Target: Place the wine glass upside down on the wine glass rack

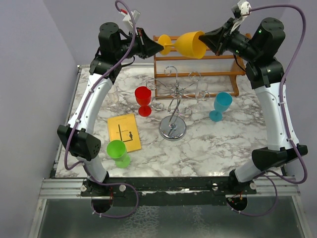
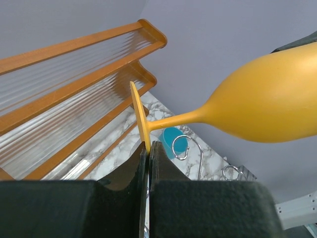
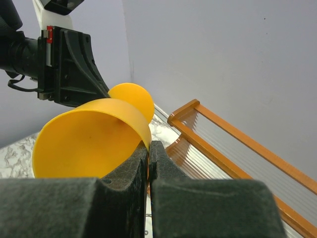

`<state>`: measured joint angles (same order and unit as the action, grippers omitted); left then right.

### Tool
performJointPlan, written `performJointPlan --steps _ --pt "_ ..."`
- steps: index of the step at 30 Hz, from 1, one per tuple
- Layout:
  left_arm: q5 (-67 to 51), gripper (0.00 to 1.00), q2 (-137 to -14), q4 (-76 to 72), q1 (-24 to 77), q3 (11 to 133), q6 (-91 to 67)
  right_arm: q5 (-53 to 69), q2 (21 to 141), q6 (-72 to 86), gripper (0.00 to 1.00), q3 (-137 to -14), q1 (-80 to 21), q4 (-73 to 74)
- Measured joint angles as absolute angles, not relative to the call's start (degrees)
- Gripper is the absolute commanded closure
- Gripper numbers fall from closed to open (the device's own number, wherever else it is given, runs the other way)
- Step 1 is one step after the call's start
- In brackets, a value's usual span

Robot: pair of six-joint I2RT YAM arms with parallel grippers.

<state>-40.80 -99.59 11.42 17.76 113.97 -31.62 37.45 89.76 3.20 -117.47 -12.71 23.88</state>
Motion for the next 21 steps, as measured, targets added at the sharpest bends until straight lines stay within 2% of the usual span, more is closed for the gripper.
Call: performJointPlan --steps 8,11,13,21 --pt "-38.81 1.0 -98.56 12.75 17.04 113.97 -28.67 37.36 87.66 2.42 0.26 -114.76 -12.82 23.77" --pt "-37.89 1.0 -97.12 13.56 15.29 113.99 -27.64 37.19 86.43 1.17 0.06 -114.13 -12.8 24.05" --pt "-36.97 1.0 -95.85 14.26 12.8 114.17 -27.18 36.62 85.6 0.21 0.0 -113.93 -12.8 24.38" --pt "-22.98 1.0 -92.29 19.7 6.46 119.02 -15.68 31.92 79.99 -6.04 0.0 -113.19 -12.8 27.05"
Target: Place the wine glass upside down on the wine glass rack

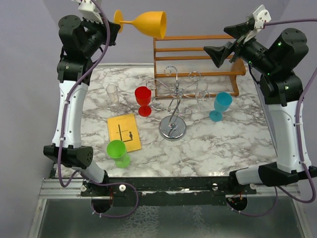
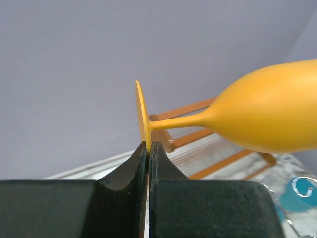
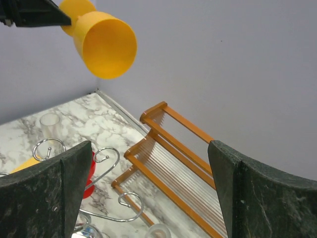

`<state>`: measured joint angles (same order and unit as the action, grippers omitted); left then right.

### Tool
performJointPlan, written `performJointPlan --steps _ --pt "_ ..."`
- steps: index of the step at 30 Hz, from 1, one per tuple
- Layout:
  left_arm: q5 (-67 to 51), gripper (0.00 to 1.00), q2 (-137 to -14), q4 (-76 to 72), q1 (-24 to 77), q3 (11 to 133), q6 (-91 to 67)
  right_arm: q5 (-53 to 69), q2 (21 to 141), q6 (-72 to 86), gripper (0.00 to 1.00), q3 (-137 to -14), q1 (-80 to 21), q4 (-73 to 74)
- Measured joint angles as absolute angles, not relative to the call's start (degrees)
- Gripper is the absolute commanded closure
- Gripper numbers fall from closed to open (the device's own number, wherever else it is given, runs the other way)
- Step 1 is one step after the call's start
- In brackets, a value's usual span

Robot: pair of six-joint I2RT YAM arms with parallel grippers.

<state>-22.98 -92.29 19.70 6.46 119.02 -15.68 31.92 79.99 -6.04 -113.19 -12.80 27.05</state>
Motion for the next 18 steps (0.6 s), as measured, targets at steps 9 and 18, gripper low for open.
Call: performJointPlan --steps 9,18 --pt "-3.4 1.0 -89.19 22.04 7.46 120.86 8.05 27.22 74.78 -13.93 0.0 -109.23 -12.82 30.72" --pt "9.98 1.0 -88.86 22.17 19.49 116.79 39.2 22.11 72.99 -19.77 0.0 -104.38 -12.8 34.0"
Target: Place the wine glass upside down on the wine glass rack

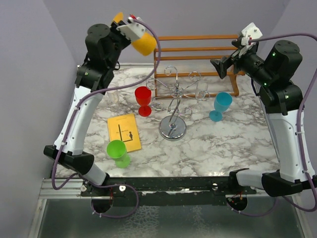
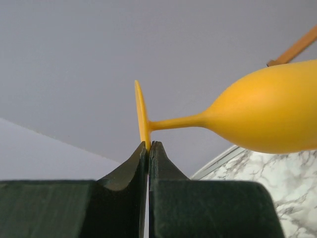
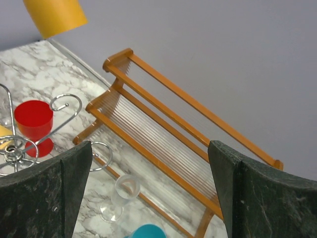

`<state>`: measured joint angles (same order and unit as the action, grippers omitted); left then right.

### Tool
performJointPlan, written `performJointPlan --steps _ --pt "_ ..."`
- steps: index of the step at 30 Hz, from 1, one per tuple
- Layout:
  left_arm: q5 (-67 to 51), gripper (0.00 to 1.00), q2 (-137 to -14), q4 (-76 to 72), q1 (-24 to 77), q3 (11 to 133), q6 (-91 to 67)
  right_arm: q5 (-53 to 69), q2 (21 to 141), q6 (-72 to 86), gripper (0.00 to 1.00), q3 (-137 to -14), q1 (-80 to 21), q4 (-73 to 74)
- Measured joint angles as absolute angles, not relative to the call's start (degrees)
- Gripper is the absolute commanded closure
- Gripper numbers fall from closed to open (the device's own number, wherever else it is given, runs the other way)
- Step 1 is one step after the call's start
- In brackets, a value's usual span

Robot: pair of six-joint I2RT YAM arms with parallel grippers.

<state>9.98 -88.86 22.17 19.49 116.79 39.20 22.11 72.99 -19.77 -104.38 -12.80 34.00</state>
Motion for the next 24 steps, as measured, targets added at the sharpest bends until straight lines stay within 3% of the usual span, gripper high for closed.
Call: performJointPlan --steps 10,24 --pt "15.51 1.0 -90.56 24.71 28.4 111.07 65.04 19.53 71.4 -22.92 0.0 -99.7 -12.8 36.1" --pt "10.61 1.0 -96.38 36.27 33.21 114.08 74.56 19.0 70.24 -23.88 0.0 -96.82 -11.86 36.23"
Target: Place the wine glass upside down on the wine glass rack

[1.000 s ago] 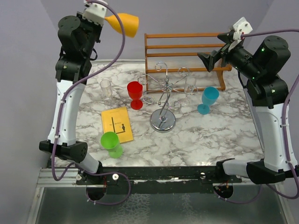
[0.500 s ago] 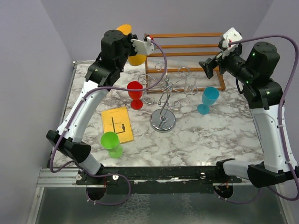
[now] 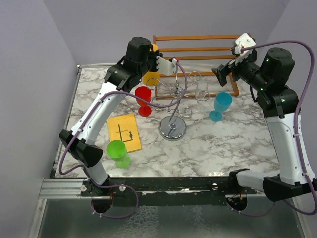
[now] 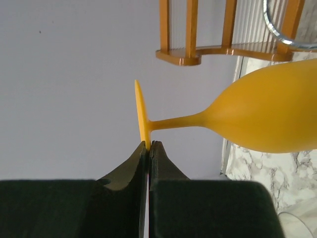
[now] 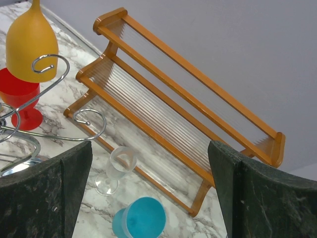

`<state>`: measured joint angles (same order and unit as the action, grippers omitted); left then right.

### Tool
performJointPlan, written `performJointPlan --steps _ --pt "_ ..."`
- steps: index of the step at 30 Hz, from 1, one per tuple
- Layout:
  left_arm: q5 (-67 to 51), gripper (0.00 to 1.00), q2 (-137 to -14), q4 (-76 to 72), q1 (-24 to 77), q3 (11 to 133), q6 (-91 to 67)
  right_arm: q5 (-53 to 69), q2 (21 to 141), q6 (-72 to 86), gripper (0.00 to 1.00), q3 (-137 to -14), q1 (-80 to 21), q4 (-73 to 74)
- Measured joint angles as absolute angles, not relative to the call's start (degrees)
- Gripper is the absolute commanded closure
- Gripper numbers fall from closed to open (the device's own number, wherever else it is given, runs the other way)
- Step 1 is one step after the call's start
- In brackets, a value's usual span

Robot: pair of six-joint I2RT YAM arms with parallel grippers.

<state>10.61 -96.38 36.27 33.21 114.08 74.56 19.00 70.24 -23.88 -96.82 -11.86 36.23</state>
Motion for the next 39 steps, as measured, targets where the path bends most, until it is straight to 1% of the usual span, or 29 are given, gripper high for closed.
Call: performJointPlan --steps 6,21,39 --pt "6.24 1.0 -96.71 40.93 35.03 116.79 74.83 19.03 69.52 -23.88 0.0 -96.31 -11.22 36.21" --pt "0.3 1.0 -96.71 48.62 37.98 117.34 75.57 19.2 68.88 -23.83 0.0 -94.3 -9.34 36.01" --pt "-3.97 1.0 -96.71 52.14 40.07 120.27 76.25 20.25 67.79 -23.77 0.0 -92.29 -7.9 35.55"
